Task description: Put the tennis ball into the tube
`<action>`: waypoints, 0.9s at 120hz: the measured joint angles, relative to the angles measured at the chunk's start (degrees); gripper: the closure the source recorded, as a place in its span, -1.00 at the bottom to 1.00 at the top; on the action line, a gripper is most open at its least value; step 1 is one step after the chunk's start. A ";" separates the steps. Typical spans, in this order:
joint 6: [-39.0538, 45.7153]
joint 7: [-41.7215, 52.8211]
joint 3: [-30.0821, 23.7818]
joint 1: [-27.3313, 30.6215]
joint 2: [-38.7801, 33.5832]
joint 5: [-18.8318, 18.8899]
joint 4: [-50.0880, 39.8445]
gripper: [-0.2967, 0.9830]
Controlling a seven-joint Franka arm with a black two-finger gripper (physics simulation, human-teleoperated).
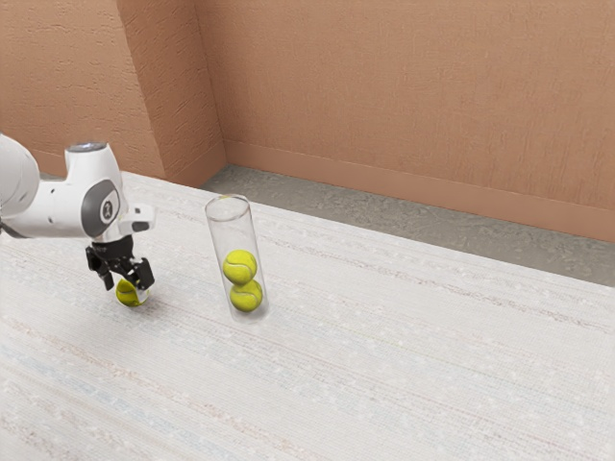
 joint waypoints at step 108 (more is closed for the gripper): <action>2.53 3.01 -3.12 3.31 6.91 -1.24 4.85 -0.53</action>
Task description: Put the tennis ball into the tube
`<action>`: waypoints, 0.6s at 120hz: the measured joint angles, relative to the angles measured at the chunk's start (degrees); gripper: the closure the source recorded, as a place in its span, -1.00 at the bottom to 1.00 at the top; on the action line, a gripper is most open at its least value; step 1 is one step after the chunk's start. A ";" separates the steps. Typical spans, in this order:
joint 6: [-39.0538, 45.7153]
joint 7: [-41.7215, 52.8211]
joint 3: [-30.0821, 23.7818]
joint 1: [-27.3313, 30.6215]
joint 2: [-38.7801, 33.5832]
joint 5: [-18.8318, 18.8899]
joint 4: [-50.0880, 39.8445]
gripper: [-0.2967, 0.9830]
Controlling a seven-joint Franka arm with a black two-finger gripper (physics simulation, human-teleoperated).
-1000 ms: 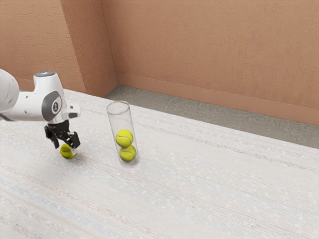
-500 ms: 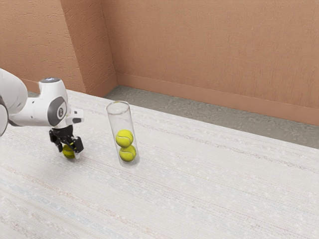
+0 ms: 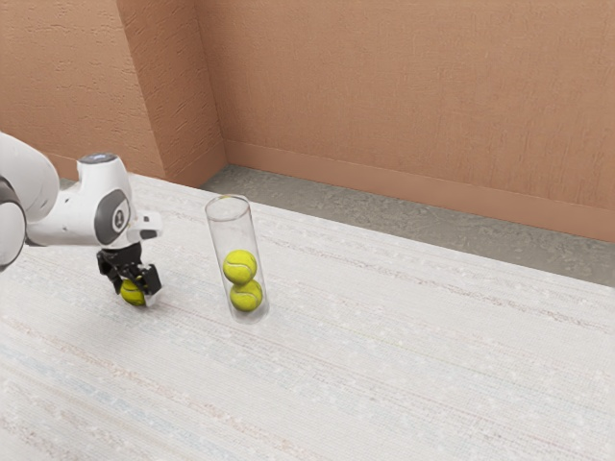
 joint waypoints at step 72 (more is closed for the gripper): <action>0.44 0.34 0.16 -0.03 -2.34 1.04 1.61 0.09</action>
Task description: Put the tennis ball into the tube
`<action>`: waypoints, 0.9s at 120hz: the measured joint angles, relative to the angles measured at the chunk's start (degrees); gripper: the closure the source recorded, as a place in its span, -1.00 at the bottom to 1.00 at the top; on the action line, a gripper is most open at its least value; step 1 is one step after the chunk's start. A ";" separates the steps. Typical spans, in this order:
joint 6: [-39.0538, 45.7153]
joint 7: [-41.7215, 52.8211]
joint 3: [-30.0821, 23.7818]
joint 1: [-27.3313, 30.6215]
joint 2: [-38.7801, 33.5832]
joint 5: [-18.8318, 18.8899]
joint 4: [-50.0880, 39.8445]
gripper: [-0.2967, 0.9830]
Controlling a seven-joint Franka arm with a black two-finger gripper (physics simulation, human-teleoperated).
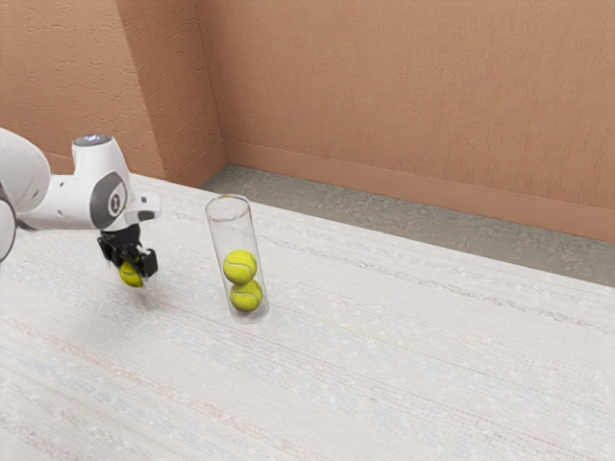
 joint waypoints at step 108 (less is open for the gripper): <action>-2.94 -6.66 2.25 -8.52 -14.91 15.65 5.46 0.21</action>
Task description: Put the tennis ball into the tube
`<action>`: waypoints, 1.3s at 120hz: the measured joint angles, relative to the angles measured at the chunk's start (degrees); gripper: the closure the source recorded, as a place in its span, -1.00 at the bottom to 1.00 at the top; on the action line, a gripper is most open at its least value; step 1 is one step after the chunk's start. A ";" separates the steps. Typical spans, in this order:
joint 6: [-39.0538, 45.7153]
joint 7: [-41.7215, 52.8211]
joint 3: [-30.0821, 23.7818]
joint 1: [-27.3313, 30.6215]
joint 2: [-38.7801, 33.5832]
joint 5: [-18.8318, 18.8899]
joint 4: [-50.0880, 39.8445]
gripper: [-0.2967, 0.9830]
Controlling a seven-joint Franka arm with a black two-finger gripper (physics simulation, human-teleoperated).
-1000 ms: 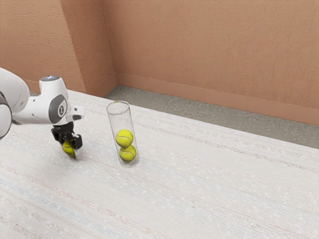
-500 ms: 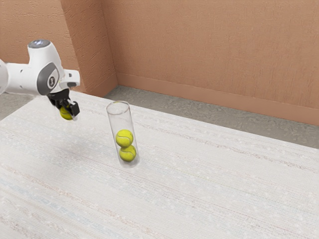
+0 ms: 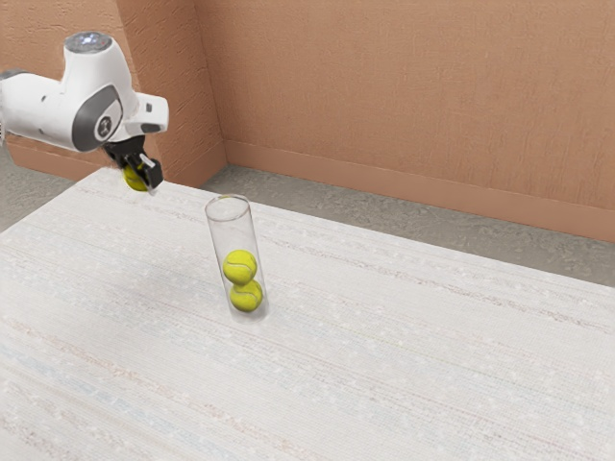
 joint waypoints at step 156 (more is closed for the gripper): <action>-17.98 -21.15 -0.27 -22.41 -4.18 10.48 2.09 0.13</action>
